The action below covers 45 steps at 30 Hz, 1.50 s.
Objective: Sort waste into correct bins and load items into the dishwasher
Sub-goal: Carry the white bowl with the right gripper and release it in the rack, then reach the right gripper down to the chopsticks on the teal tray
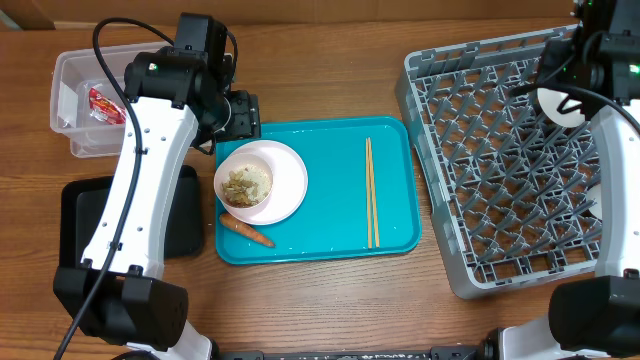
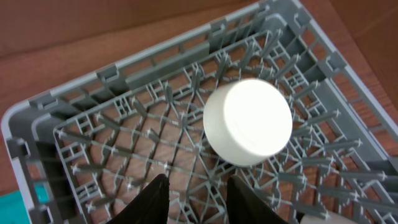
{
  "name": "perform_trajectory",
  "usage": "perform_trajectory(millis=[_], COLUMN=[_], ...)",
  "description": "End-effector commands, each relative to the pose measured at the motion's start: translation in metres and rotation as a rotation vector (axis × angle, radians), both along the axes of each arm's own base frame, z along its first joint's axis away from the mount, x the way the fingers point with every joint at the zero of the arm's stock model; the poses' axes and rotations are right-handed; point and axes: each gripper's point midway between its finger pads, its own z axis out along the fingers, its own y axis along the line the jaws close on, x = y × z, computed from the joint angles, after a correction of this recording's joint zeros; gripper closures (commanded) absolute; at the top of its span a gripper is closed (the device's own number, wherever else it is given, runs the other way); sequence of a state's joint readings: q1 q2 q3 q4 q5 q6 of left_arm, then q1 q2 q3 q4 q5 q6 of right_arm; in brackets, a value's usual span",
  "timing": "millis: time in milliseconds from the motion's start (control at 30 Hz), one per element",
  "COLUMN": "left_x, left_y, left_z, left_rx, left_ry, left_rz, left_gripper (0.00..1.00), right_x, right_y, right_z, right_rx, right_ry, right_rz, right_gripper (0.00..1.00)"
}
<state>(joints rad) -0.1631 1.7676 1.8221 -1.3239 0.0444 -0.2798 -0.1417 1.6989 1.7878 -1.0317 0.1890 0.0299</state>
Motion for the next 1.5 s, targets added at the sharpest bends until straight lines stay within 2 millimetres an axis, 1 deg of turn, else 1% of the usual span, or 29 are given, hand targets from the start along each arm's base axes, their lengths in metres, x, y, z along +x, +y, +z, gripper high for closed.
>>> perform_trajectory(millis=[0,33,67,167,267,333,367,500,633,733,767,833,1033,1067,1133,1167,1200,1233,1367,1467], left_x=[0.001,0.001,0.000,0.000,0.000,0.001,0.000,0.000,0.000,0.000,0.000,0.000,0.000,0.000,-0.001,-0.001,-0.001,-0.001,-0.001,0.000], left_y=[0.002,0.002,0.002,0.002,0.002,0.002,0.002,0.002,0.002,0.002,0.002,0.002,0.002,0.002,0.002,0.002,0.002,0.002,0.002,0.002], left_z=[-0.003,-0.003,-0.003,-0.003,-0.003,-0.003,-0.003,-0.003,-0.003,-0.003,-0.003,-0.003,-0.003,-0.003,-0.003,-0.003,-0.003,-0.003,-0.003,-0.003], left_rx=[0.015,0.015,0.015,0.016,0.015,0.015,0.015,0.015,0.015,0.015,0.015,0.015,0.016,0.016,0.016,0.016,0.016,0.017,0.016,0.016], left_ry=[0.004,0.004,0.005,0.005,0.005,0.004,0.005,0.005,0.005,0.005,0.005,0.006,0.008,0.008,0.009,0.010,0.012,0.013,0.009,0.008], left_rz=[-0.011,-0.011,-0.011,-0.011,-0.011,-0.011,-0.011,-0.011,-0.011,-0.011,-0.011,-0.011,-0.011,-0.011,-0.011,-0.011,-0.011,-0.011,-0.011,-0.011], left_gripper=[0.26,0.26,0.26,0.26,0.25,0.26,0.26,0.26,0.26,0.26,0.26,0.26,0.26,0.26,0.26,0.26,0.26,0.26,0.26,0.26], right_x=[-0.002,-0.003,-0.003,0.000,0.005,0.008,0.009,0.018,0.032,0.041,0.043,0.045,0.043,0.042,0.037,0.031,0.024,0.020,0.016,0.017], right_y=[0.002,0.002,0.002,0.004,0.020,0.033,0.035,0.034,0.028,0.017,0.014,0.006,-0.026,-0.033,-0.056,-0.073,-0.084,-0.090,-0.089,-0.079], right_z=[-0.004,-0.004,-0.004,-0.005,-0.012,-0.022,-0.026,-0.056,-0.083,-0.099,-0.104,-0.111,-0.128,-0.129,-0.129,-0.125,-0.122,-0.118,-0.097,-0.079], right_rx=[0.006,0.009,0.012,0.020,0.046,0.078,0.087,0.107,0.110,0.101,0.103,0.108,0.133,0.128,0.093,0.069,0.052,0.045,0.057,0.057], right_ry=[0.021,0.025,0.024,0.016,0.037,0.062,0.071,0.134,0.166,0.175,0.179,0.187,0.200,0.202,0.203,0.195,0.191,0.185,0.143,0.103], right_rz=[0.009,0.007,0.004,0.012,0.140,0.231,0.244,0.246,0.234,0.211,0.205,0.189,0.103,0.086,-0.031,-0.141,-0.215,-0.259,-0.261,-0.238], right_gripper=[0.63,0.60,0.59,0.59,0.59,0.59,0.59,0.59,0.59,0.57,0.54,0.52,0.52,0.53,0.69,0.70,0.70,0.70,0.69,0.68])
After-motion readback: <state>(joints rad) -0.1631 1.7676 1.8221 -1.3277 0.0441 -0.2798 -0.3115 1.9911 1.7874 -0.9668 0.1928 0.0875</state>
